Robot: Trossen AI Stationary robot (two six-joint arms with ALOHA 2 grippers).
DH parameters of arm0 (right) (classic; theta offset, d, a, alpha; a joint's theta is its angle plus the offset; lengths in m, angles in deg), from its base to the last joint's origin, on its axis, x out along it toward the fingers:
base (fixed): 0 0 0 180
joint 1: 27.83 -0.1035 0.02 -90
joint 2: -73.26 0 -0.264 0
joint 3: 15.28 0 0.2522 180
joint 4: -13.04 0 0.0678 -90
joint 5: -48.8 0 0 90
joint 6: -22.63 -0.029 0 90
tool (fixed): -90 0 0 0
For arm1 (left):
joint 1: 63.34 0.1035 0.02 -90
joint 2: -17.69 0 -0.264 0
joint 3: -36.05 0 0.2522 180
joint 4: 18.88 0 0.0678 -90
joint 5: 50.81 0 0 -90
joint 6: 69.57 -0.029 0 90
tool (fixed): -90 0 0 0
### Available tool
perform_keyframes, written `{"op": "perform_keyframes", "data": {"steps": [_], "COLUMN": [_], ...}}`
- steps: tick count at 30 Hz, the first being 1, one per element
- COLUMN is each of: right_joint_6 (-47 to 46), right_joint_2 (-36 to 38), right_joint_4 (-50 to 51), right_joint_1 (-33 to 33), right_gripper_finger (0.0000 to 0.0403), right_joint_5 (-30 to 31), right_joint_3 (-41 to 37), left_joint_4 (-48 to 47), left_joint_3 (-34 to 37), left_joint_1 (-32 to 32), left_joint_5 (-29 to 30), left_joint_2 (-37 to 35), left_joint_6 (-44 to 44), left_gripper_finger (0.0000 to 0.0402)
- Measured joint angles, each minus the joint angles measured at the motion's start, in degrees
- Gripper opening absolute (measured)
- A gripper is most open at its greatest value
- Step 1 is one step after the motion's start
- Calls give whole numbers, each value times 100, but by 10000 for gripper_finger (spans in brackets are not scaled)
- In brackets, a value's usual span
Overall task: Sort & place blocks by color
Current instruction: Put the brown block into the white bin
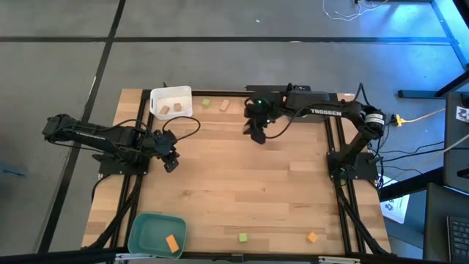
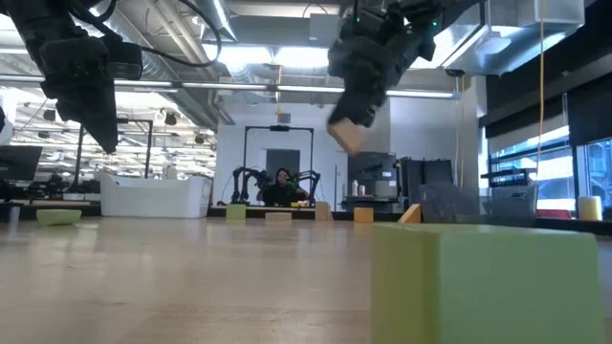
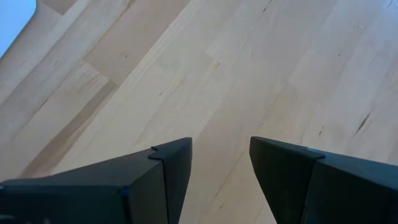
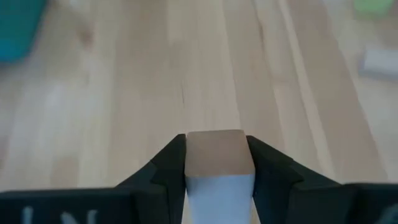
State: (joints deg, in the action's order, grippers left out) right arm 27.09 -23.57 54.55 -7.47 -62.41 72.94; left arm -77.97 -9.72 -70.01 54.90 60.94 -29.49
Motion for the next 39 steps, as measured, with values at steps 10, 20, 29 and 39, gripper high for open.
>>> {"op": "perform_keyframes", "data": {"steps": [10, 20, 29, 39], "right_joint_6": [-870, -1300, -713, -343], "right_joint_2": [2, 2, 2, 2], "right_joint_4": [-1649, -3362, -4018, -4547], "right_joint_1": [2, 0, -184, -582], "right_gripper_finger": [133, 133, 133, 133], "right_joint_5": [-143, -165, -983, -1012], "right_joint_3": [4, 7, 7, 7], "left_joint_4": [17, 2260, 4261, 5385], "left_joint_3": [0, 4, 4, 4], "left_joint_1": [-1, -1, -1, 139], "left_joint_5": [515, 1594, 1789, 1286], "left_joint_2": [0, 2, 4, 8], "left_joint_6": [2, -34, -2971, -3585], "left_gripper_finger": [158, 158, 158, 158]}}
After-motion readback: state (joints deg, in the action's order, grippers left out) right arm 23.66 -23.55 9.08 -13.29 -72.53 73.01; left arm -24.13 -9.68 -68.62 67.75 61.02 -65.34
